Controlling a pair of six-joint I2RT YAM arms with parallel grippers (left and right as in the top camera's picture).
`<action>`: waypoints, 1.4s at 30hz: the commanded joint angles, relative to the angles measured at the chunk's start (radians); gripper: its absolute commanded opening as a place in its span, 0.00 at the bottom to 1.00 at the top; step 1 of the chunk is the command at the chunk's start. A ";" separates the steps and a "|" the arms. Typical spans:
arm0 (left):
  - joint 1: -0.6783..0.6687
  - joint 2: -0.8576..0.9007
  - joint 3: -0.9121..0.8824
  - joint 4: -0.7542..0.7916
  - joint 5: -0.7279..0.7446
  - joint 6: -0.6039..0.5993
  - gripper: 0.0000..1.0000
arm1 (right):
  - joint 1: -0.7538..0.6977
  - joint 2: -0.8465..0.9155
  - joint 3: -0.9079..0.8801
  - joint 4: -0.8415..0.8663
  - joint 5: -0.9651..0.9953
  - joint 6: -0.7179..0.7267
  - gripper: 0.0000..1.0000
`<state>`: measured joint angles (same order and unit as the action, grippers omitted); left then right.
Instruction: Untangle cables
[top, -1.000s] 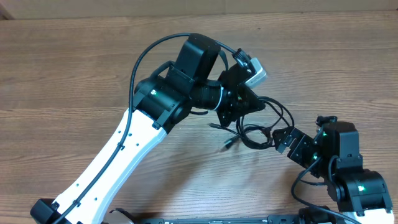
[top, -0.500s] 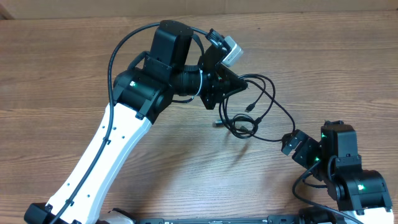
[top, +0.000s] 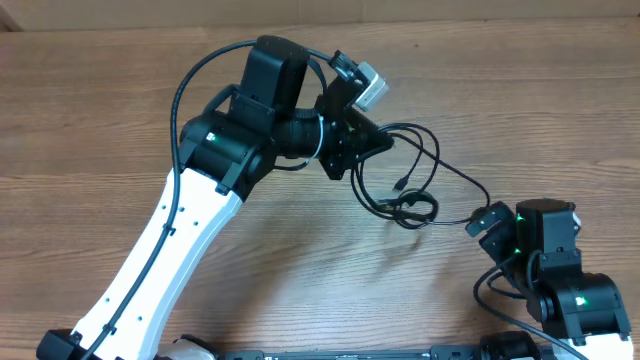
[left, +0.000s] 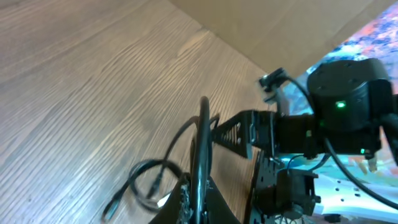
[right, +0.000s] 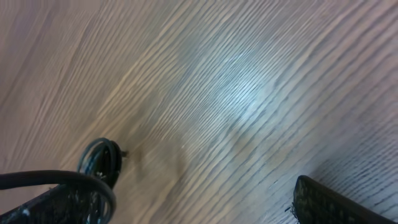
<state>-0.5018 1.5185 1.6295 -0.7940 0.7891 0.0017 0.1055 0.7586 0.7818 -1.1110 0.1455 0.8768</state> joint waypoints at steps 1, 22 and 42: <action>0.013 -0.032 0.023 -0.012 -0.042 -0.010 0.04 | -0.002 -0.001 0.003 0.013 0.082 0.066 1.00; 0.013 -0.030 0.023 -0.293 -0.461 -0.097 0.04 | -0.002 0.022 0.003 0.204 -0.107 -0.117 1.00; 0.011 -0.024 0.023 0.299 -0.191 -0.630 0.04 | -0.002 0.321 0.003 0.285 -0.665 -0.403 1.00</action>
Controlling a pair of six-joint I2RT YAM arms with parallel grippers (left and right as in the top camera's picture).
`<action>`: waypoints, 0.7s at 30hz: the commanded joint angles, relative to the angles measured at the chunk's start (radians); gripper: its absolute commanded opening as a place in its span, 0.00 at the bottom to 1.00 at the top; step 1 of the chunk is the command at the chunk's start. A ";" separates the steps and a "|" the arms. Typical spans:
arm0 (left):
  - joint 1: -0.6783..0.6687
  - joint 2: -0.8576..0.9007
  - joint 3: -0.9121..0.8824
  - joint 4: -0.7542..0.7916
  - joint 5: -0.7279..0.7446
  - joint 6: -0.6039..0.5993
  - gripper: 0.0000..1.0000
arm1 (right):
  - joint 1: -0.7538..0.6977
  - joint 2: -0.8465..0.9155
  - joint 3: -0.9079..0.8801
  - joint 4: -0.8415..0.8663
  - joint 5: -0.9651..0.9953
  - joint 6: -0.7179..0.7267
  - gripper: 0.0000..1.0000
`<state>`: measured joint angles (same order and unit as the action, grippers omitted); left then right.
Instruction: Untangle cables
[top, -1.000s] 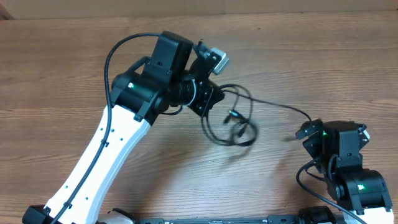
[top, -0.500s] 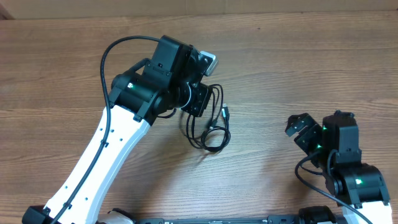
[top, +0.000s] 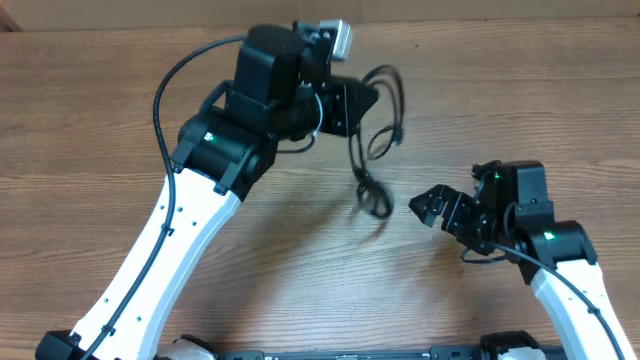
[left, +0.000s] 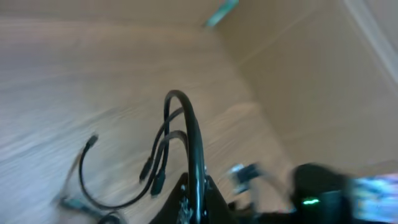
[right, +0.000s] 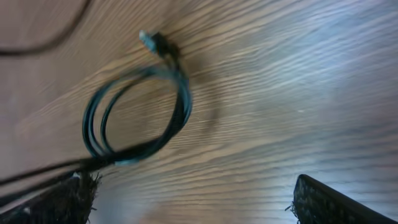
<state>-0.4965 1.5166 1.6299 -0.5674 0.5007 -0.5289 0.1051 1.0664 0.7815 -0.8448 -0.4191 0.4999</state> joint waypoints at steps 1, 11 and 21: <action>0.006 -0.022 0.023 0.098 0.100 -0.111 0.04 | -0.002 0.014 0.003 0.023 -0.101 -0.026 1.00; 0.016 -0.023 0.023 0.375 0.106 -0.341 0.04 | -0.002 0.014 0.003 0.049 -0.137 0.315 1.00; 0.037 -0.023 0.023 0.464 0.118 -0.455 0.04 | -0.002 0.014 0.003 0.370 -0.277 0.881 1.00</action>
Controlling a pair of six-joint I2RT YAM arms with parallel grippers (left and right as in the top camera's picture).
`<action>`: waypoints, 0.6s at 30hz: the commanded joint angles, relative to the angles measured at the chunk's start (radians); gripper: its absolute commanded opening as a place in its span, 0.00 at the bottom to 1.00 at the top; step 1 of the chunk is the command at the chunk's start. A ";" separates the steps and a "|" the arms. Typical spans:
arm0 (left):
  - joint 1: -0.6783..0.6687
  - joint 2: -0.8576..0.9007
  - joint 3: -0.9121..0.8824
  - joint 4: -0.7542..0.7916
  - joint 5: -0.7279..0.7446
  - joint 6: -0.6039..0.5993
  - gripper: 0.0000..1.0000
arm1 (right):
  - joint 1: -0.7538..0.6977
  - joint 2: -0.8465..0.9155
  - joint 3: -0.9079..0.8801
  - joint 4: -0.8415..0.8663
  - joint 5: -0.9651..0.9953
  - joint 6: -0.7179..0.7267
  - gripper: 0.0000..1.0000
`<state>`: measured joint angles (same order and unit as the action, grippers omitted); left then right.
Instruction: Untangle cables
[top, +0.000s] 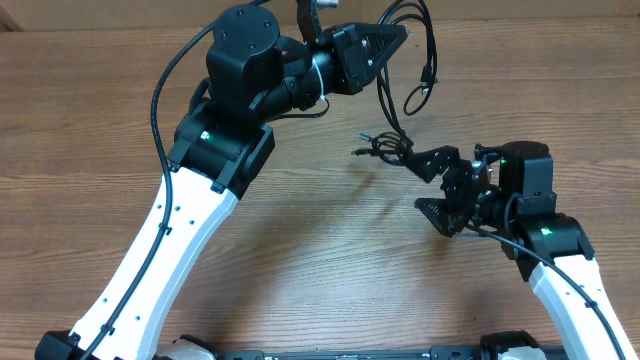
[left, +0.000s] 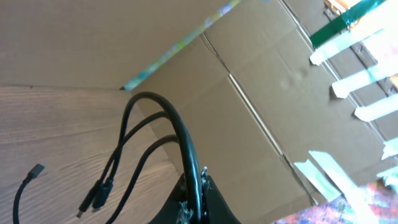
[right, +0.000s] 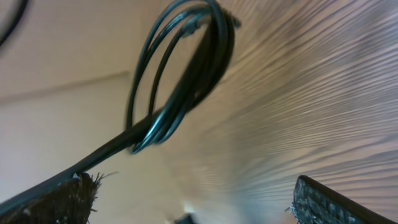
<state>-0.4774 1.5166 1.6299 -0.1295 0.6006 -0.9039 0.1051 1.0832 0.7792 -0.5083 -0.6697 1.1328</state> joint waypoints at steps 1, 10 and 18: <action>0.022 -0.023 0.023 0.049 0.018 -0.108 0.04 | -0.002 -0.003 0.006 0.043 -0.028 0.309 1.00; 0.026 -0.023 0.023 0.253 0.051 -0.272 0.04 | -0.002 -0.003 0.006 0.231 -0.014 0.587 1.00; 0.023 -0.023 0.023 0.337 0.109 -0.361 0.04 | 0.002 -0.003 0.006 0.291 0.014 0.626 0.75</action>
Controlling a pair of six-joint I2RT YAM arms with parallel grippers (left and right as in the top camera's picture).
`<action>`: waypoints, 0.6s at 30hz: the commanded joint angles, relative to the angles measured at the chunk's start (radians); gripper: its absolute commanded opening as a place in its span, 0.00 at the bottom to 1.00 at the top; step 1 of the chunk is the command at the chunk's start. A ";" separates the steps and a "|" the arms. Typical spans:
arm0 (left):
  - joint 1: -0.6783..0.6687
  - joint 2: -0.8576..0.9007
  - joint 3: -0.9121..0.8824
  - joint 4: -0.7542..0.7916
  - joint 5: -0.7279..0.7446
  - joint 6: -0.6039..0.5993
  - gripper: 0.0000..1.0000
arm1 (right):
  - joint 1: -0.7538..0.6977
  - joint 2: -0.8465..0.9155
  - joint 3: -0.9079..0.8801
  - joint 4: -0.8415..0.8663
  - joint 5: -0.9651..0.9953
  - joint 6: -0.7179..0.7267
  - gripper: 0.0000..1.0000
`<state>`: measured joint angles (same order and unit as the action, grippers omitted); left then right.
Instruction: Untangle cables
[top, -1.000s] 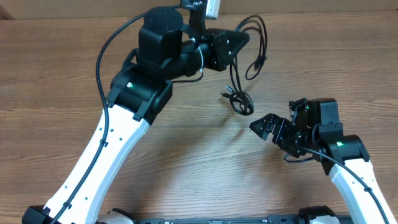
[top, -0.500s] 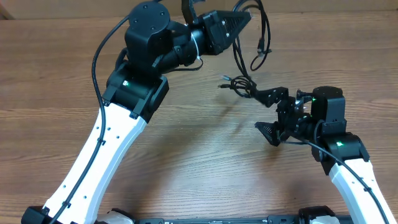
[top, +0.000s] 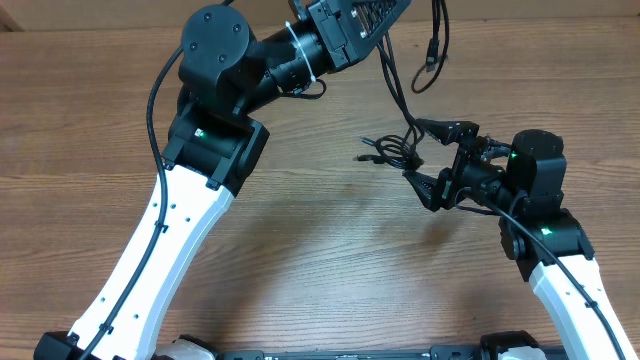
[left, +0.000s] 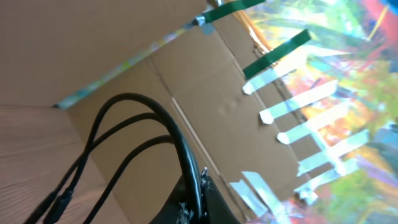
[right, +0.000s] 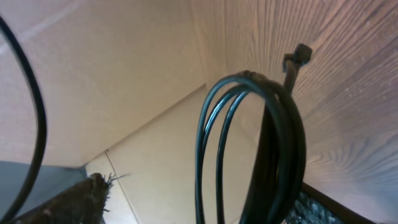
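Observation:
Black cables (top: 402, 95) hang from my left gripper (top: 385, 18), which is raised high at the back of the table and shut on them. In the left wrist view the cable loops (left: 134, 102) arch out from the left gripper (left: 199, 186). A loose plug (top: 430, 55) dangles beside them. Lower down the cables bunch into a small coil (top: 388, 150) just above the table. My right gripper (top: 437, 160) stands open at the coil's right side. In the right wrist view the coil (right: 273, 124) hangs close to the right finger of the right gripper (right: 199, 190).
The wooden table (top: 300, 260) runs under both arms. A cardboard wall (top: 520, 10) closes the back edge and shows with strips of tape (left: 280, 81) in the left wrist view. My left arm's white link (top: 170, 250) crosses the left half of the table.
My left gripper stands higher and further back with the cables. The right gripper has come closer, so the coil now hangs between its open fingers.
The cables lay tangled on the mid-table with my left gripper shut on them and the right gripper low at the front right. Then the left gripper held them off the table while the open right gripper stood nearer. Now the coil hangs inside the right fingers.

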<state>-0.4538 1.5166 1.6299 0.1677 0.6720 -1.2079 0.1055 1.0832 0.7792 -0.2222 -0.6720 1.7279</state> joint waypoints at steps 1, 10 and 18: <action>-0.003 -0.023 0.023 0.050 0.039 -0.057 0.04 | 0.005 -0.001 0.006 0.004 0.020 0.030 0.66; 0.016 -0.023 0.023 0.050 0.080 -0.016 0.04 | 0.007 0.044 0.006 -0.059 0.024 -0.035 0.04; 0.077 -0.023 0.023 -0.137 0.118 0.179 0.80 | 0.005 0.044 0.006 -0.083 0.043 -0.063 0.04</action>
<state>-0.3992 1.5146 1.6310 0.1226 0.7670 -1.1507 0.1081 1.1282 0.7795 -0.3080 -0.6453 1.6924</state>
